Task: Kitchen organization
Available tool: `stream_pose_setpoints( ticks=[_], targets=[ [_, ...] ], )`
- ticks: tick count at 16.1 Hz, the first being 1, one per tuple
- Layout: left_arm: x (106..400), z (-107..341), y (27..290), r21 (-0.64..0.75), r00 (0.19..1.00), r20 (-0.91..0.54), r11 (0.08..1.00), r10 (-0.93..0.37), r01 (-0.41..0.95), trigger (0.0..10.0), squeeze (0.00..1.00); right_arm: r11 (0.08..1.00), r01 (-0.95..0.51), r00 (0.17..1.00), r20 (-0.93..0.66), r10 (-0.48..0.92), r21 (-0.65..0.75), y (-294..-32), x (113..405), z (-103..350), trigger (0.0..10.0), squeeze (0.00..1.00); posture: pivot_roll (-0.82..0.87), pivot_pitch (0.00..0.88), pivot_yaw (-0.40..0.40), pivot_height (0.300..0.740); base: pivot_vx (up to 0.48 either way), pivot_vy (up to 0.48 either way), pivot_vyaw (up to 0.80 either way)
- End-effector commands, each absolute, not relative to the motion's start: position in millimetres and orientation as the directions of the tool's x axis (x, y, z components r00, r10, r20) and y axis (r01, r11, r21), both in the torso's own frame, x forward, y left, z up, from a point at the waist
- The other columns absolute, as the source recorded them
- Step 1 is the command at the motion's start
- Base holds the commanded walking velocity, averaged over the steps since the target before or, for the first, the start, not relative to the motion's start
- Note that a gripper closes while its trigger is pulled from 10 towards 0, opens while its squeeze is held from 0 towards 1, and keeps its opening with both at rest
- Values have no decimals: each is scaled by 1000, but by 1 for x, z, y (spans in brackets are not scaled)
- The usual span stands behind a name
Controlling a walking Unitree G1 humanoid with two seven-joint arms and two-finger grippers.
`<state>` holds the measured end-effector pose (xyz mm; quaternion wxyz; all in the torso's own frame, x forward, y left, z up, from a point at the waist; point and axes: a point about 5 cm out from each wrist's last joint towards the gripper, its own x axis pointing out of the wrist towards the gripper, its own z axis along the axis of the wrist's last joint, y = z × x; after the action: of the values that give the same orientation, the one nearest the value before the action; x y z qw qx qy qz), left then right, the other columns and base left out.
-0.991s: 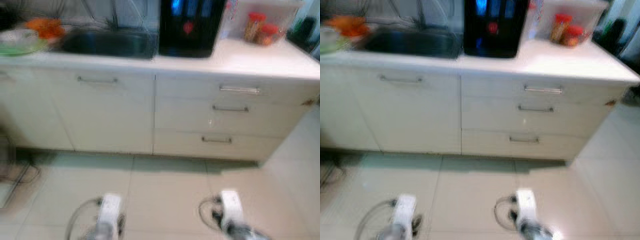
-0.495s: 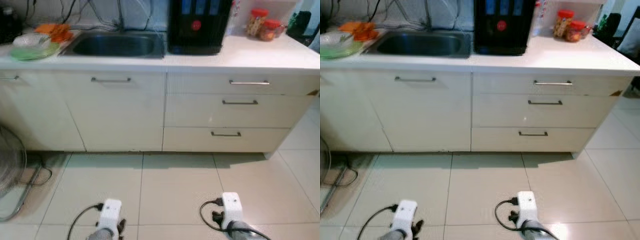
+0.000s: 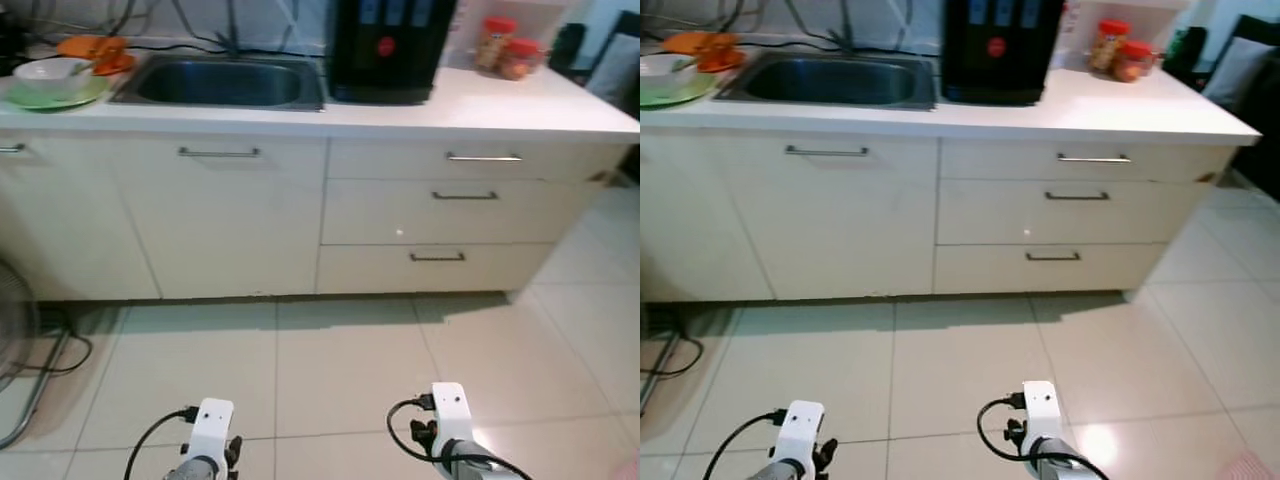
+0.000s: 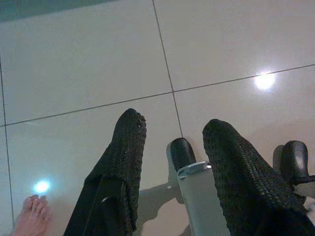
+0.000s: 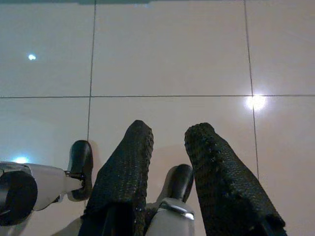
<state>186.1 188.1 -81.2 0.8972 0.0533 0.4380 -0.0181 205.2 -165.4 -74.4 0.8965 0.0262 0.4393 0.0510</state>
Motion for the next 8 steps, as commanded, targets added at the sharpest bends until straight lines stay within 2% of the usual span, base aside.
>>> stream_pose_setpoints(
  ticks=[1,8],
  targets=[
    [190,-79,189,87,628,-778,994,28,63,10000,0,994,-74,614,-781,111,84,-169,206,-73,10000,0,146,0,-20,740,424,0,0],
    [190,-79,191,91,621,-783,994,31,65,10000,0,993,-55,623,-773,118,108,-167,209,-72,10000,0,144,0,-20,740,431,0,0]
  ],
)
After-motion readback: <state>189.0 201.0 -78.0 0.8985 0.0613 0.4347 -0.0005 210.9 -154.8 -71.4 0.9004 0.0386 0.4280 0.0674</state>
